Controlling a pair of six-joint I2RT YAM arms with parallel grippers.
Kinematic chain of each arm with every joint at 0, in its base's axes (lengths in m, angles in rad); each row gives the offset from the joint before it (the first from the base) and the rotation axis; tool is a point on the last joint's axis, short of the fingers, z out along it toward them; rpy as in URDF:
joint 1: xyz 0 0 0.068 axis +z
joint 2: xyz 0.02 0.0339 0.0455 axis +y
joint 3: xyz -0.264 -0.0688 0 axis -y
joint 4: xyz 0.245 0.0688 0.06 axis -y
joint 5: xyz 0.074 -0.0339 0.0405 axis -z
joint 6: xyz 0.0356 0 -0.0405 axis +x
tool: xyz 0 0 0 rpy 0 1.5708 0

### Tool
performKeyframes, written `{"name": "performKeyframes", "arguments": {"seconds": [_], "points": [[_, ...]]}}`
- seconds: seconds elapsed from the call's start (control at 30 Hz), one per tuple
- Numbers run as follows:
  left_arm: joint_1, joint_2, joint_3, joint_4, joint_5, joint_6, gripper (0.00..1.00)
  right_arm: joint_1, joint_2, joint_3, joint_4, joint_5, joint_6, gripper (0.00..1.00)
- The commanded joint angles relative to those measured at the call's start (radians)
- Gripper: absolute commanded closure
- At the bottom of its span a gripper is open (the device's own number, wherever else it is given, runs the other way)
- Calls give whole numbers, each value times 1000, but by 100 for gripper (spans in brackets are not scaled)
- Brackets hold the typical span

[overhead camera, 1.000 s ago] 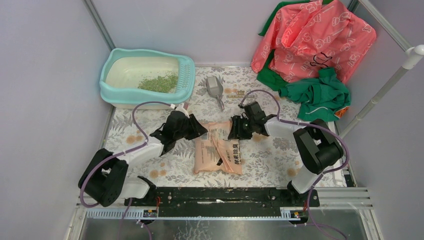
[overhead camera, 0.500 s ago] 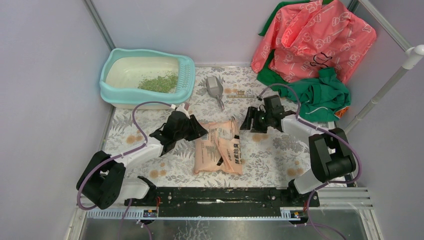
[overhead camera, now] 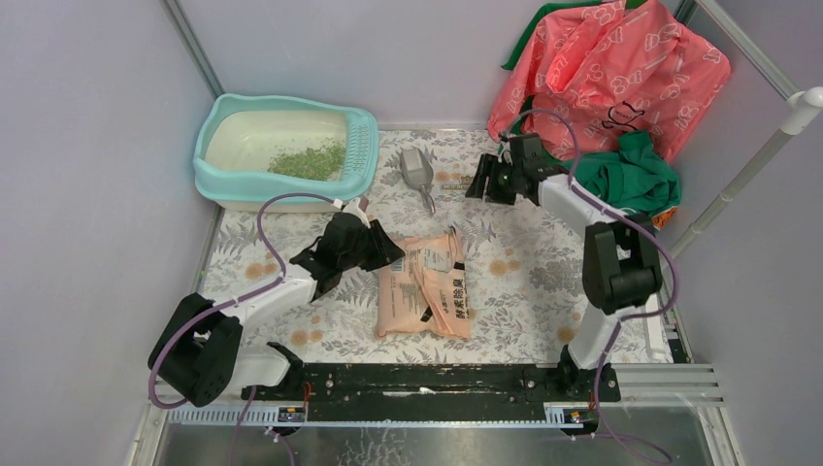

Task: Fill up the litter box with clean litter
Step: Pick up the clamp at the center of the board.

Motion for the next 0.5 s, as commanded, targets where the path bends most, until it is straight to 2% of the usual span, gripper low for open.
{"name": "performKeyframes", "arguments": {"seconds": [0.0, 0.07, 0.13, 0.17, 0.2, 0.23, 0.47], "points": [[-3, -9, 41, 6, 37, 25, 58, -2, 147, 189, -10, 121, -55, 35], [-3, -6, 42, 11, 48, 27, 53, -2, 229, 269, -6, 147, -60, 37], [-3, -5, 40, 12, 58, 28, 42, -2, 308, 354, -16, 167, -68, 38], [-3, -6, 38, 16, 64, 29, 30, -2, 341, 393, -18, 178, -77, 39], [-2, -10, 37, 15, 72, 31, 10, -2, 368, 421, -10, 181, -84, 39], [-3, -16, 36, 13, 72, 32, 2, -2, 392, 448, -2, 185, -91, 39], [-4, -36, 41, -9, 73, 50, 1, 1, 490, 562, 5, 241, -128, 27]]}}
